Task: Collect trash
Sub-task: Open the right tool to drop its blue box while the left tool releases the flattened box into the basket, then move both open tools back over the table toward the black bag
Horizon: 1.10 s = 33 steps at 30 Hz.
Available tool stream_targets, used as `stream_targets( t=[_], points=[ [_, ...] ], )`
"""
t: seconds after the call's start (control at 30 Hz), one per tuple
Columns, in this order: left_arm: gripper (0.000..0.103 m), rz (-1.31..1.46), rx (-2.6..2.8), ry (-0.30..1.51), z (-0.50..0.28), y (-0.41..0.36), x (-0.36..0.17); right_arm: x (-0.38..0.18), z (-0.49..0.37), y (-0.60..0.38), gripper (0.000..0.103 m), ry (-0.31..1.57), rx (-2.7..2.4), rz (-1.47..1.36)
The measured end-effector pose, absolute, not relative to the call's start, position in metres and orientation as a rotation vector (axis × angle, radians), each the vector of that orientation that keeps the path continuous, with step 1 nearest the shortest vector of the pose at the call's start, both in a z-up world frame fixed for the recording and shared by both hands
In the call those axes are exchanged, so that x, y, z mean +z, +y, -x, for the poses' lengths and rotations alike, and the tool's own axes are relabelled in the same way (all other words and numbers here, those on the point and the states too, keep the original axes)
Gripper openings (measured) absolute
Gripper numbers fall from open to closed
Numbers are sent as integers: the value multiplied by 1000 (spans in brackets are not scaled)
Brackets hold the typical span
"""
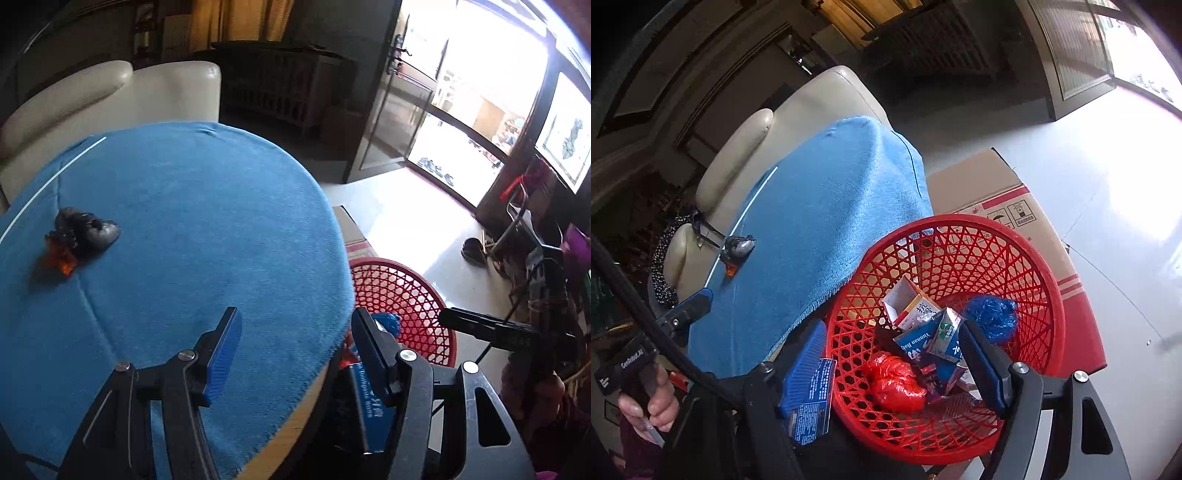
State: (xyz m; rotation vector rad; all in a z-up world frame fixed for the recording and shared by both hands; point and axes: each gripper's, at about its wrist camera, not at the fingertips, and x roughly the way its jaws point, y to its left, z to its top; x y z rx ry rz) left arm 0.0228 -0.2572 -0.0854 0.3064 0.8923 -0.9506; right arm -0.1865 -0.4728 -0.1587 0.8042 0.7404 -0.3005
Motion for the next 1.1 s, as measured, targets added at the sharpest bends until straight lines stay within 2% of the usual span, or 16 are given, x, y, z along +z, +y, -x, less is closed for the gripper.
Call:
stream_targets(
  t=[0.73, 1.1],
  points=[
    [63, -268, -885, 896, -38, -225, -86, -151, 180, -465, 77, 722, -303, -792],
    [63, -192, -700, 921, -78, -162, -91, -142, 155, -460, 77, 708, -256, -777]
  ],
)
